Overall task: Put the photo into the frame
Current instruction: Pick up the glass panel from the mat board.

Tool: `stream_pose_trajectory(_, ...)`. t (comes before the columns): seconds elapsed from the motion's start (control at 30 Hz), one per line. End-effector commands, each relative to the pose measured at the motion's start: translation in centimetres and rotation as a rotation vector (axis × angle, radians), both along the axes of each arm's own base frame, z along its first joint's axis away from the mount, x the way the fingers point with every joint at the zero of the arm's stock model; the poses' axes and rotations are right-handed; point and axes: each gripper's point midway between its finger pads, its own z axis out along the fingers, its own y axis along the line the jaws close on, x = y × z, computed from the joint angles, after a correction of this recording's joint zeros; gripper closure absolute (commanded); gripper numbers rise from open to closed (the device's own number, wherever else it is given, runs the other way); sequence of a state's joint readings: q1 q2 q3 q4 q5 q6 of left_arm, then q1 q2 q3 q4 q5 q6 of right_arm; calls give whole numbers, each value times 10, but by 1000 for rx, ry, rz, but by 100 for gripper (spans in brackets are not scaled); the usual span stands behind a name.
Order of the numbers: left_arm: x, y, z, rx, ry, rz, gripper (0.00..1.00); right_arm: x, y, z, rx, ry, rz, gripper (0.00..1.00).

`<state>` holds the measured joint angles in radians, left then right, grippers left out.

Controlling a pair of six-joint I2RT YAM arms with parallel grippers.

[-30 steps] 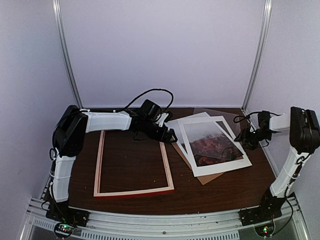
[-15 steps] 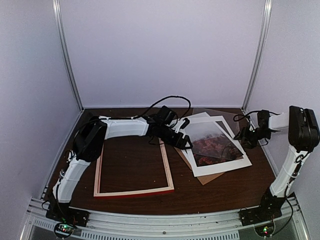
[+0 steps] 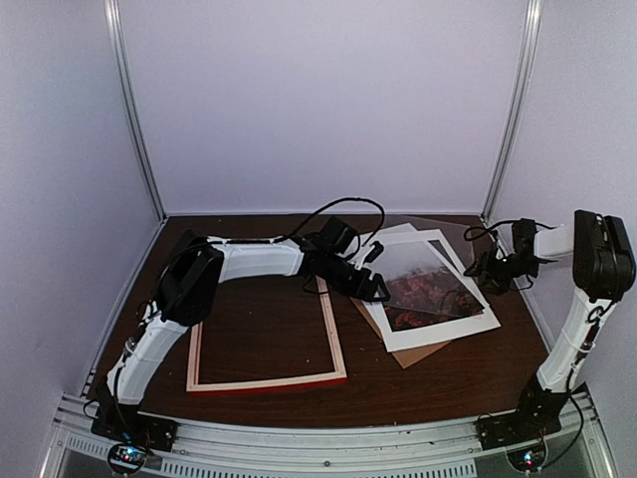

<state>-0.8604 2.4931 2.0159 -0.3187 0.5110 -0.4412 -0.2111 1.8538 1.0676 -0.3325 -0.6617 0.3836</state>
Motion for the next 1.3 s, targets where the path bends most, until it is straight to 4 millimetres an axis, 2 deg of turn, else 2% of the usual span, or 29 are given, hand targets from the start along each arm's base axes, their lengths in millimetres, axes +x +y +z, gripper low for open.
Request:
stream_pose_trajectory(0.0,0,-11,-1,-30,24,-10,22,-7,8,-18,37,53,1,37)
stream_pose_trajectory(0.37,-4,-2,-17,26,64,10,27,1,19,-7,120,-5,19,40)
stream_pose_trajectory(0.57,-6,3,-21,45,63,17,29,3,22,7,131,-51,36,41)
stream_pose_trajectory(0.93,-9,10,-20,64,51,17,33,5,29,29,156,-119,71,42)
stream_pose_trajectory(1.27,-12,15,-21,78,48,5,34,7,30,33,146,-129,81,40)
